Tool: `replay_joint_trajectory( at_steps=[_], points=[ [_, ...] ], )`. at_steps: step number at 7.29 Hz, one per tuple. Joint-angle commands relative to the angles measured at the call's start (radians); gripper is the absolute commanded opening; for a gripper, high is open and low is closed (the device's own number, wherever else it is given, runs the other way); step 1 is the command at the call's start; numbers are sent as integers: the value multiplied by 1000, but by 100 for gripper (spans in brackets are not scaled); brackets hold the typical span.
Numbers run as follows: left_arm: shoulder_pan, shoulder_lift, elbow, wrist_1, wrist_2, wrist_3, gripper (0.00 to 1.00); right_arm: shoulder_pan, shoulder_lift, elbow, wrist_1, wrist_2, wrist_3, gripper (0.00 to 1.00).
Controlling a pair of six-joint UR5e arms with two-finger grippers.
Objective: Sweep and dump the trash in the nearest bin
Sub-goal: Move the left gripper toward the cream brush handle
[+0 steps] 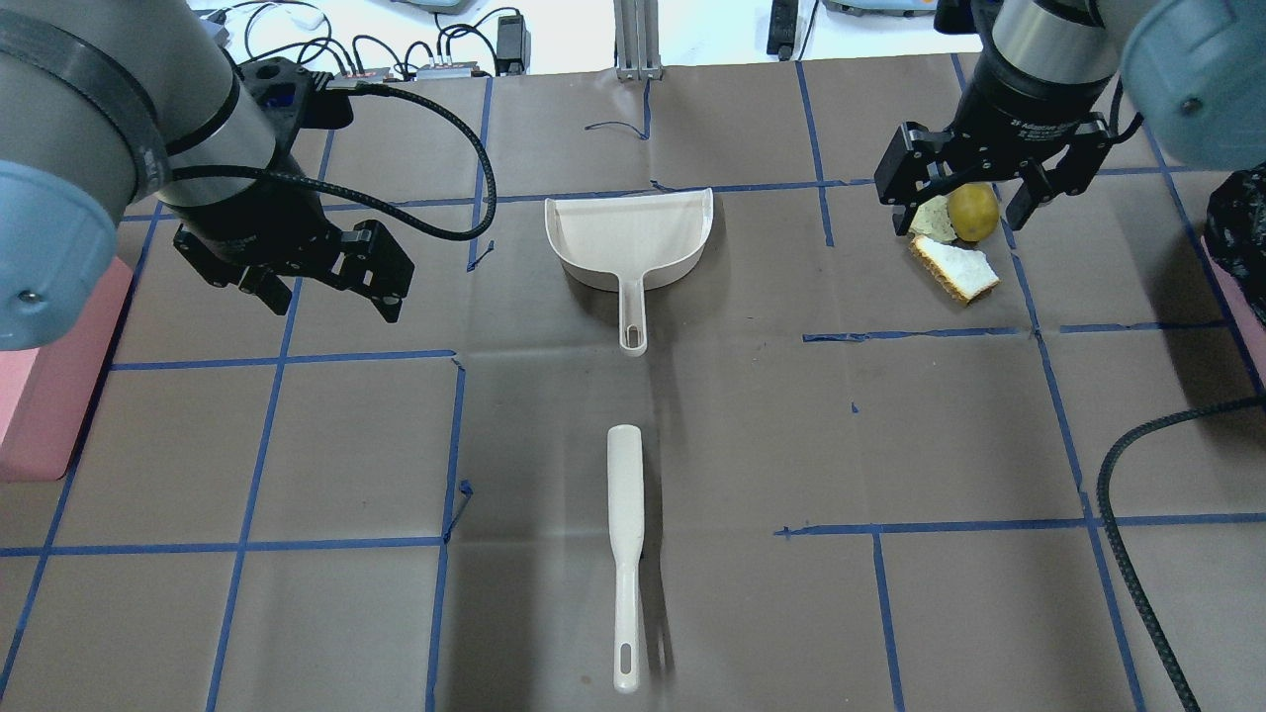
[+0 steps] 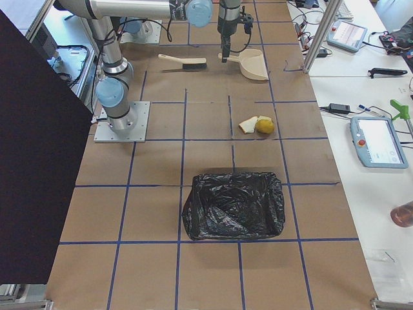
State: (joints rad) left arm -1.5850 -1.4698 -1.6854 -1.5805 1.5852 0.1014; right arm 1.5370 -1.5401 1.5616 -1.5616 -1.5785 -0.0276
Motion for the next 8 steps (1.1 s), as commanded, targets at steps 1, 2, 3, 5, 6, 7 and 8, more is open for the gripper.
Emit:
replay_joint_trajectory(
  at_steps=[1,2,3,5,6,7,8],
  points=[
    [-1,6,-3,1,1,-2,100,0,1,0,0,0,0,100],
    [-1,6,-2,1,1,0,100,0,1,0,0,0,0,100],
    [-1,9,1,1,2,0,100,0,1,0,0,0,0,100],
    [-1,9,1,-3,4,3,100,0,1,0,0,0,0,100],
    [-1,11,4,-3,6,3,100,0,1,0,0,0,0,100],
    [-1,16,3,-3,6,3,100,0,0,0,0,0,0,100],
    [-1,25,-2,-3,6,3,100,0,0,0,0,0,0,100]
  ],
)
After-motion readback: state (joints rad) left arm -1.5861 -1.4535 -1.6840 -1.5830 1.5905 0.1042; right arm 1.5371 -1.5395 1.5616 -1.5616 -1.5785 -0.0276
